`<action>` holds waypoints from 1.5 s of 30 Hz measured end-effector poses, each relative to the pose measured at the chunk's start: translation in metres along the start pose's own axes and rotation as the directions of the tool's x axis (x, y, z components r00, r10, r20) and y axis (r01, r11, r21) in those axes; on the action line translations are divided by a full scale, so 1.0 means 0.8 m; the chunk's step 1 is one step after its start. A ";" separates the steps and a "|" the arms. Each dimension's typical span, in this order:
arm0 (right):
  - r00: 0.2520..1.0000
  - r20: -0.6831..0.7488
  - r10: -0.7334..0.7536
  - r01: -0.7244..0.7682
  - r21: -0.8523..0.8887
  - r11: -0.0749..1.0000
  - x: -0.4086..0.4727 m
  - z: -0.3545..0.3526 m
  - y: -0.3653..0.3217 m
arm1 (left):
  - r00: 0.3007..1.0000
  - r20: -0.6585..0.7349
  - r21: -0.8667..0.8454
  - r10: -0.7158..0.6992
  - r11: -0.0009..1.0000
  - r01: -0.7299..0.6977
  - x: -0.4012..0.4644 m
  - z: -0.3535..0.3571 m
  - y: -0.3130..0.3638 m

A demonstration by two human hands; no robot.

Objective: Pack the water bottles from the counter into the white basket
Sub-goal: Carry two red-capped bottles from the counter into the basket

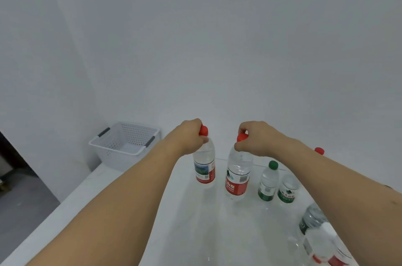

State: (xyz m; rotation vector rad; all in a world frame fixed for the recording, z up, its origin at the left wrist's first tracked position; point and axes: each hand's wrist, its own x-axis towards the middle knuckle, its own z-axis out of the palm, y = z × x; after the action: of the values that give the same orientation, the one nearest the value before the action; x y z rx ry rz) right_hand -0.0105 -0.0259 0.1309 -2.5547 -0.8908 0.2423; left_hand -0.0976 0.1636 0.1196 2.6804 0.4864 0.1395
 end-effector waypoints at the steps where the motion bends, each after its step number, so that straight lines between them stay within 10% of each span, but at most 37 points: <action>1: 1.000 0.000 -0.013 0.013 0.012 1.000 0.004 0.002 -0.011 | 1.000 -0.009 0.004 -0.008 1.000 0.008 -0.002 -0.006 -0.009; 45: 0.998 -0.051 -0.033 0.041 0.157 0.987 0.414 0.295 -0.433 | 0.991 -0.095 -0.071 -0.093 0.994 0.086 0.198 -0.179 -0.589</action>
State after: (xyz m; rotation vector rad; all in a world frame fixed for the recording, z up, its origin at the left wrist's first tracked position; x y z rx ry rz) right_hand -0.0138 0.5039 0.0651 -2.3860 -0.8649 0.2290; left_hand -0.1220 0.6770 0.0596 2.5904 0.6209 0.2585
